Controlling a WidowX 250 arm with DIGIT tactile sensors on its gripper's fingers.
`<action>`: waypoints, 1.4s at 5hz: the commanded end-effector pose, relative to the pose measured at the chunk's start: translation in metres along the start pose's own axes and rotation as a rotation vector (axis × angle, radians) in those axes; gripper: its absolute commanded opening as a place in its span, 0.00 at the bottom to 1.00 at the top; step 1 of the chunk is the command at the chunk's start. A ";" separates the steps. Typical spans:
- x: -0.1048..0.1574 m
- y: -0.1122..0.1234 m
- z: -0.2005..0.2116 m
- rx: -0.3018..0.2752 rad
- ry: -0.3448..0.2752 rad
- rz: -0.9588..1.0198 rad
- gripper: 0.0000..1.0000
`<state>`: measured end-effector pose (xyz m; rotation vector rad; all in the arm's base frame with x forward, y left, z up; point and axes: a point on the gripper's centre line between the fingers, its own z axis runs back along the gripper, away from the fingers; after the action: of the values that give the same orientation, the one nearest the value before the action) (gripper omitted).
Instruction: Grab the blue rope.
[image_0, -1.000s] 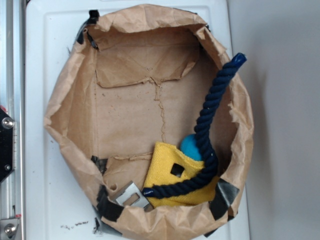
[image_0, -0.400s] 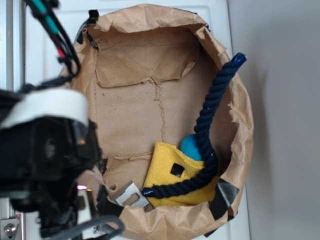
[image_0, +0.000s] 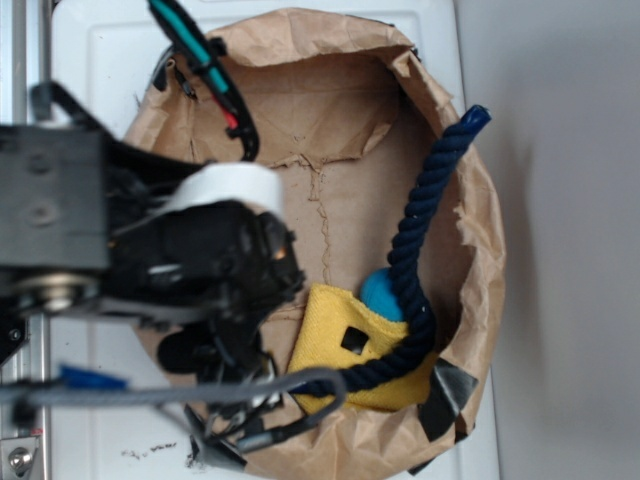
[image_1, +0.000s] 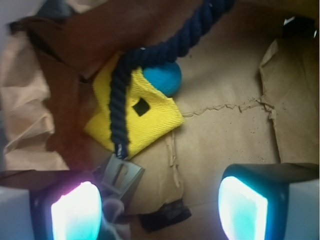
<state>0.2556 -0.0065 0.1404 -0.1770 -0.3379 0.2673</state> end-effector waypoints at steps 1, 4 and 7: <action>0.056 0.034 0.010 0.043 -0.130 0.051 1.00; 0.077 0.049 0.006 0.053 -0.093 0.070 1.00; 0.054 0.053 -0.003 0.008 -0.170 0.043 1.00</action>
<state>0.2911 0.0460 0.1212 -0.1661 -0.4432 0.3121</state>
